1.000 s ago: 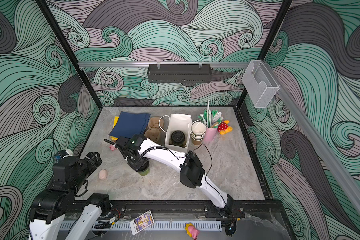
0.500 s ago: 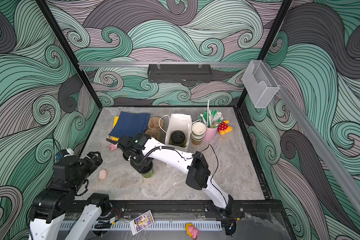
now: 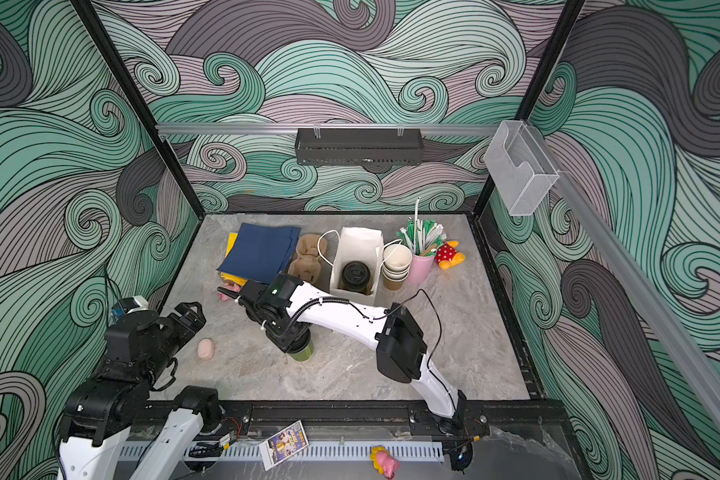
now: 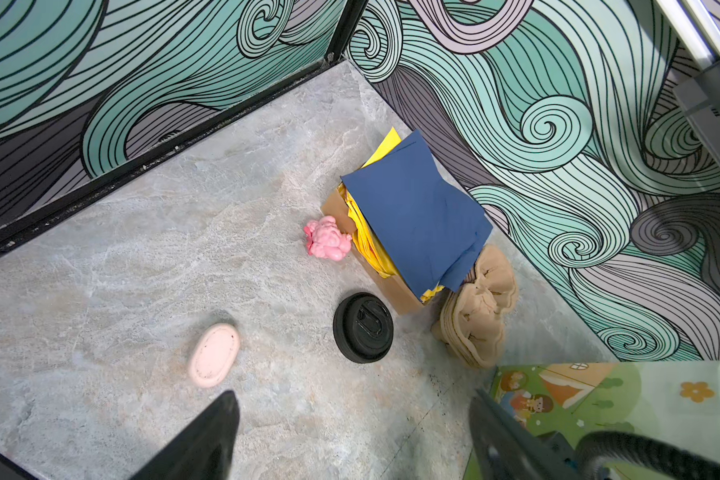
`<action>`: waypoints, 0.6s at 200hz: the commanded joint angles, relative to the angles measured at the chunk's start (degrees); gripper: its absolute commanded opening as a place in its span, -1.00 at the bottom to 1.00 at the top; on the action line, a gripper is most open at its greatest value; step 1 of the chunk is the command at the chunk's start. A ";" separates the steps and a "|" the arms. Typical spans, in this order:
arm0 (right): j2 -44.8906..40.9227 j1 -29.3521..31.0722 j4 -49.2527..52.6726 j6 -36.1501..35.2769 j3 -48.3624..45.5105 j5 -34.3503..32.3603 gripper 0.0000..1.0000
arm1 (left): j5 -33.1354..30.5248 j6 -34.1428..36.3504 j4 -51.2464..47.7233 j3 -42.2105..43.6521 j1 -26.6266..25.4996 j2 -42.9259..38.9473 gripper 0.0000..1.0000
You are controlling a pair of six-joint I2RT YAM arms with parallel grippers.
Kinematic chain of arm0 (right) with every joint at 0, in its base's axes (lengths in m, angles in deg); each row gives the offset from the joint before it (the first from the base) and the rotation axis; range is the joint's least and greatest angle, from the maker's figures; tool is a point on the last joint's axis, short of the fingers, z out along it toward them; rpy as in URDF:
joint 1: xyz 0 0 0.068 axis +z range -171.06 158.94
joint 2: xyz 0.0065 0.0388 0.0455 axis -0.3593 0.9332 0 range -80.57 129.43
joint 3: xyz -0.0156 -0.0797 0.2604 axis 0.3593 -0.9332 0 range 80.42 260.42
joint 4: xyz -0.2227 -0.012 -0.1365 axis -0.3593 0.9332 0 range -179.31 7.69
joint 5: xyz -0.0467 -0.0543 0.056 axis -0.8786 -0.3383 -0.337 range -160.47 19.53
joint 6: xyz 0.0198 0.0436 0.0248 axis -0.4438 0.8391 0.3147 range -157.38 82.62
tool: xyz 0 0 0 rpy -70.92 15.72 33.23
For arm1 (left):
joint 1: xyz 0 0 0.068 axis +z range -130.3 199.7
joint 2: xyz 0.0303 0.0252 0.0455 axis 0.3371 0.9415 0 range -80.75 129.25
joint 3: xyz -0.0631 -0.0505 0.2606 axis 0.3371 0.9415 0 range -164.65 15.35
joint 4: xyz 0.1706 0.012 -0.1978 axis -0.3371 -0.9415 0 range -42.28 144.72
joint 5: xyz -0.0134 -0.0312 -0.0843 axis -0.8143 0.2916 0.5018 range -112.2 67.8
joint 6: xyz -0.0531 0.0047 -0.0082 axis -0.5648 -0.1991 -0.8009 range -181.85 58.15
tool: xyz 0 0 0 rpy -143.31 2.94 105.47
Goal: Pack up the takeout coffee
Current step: 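Carry the cup over the bag with right while left grips the rim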
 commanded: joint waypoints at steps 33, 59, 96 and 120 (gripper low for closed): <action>-11.18 0.57 1.43 3.78 -2.88 -2.53 0.26 | 12.92 5.98 7.91 0.00 0.28 3.75 0.76; -18.91 0.60 2.19 6.06 -6.03 -3.39 0.26 | 26.13 7.36 17.26 1.48 0.28 7.76 0.76; -29.64 0.05 3.73 9.13 -9.97 -3.42 0.28 | 39.92 6.56 27.58 0.10 -0.21 16.40 0.73; -35.95 -1.34 5.55 10.97 -10.30 -4.26 0.29 | 43.44 6.72 33.58 -3.24 -2.79 22.11 0.74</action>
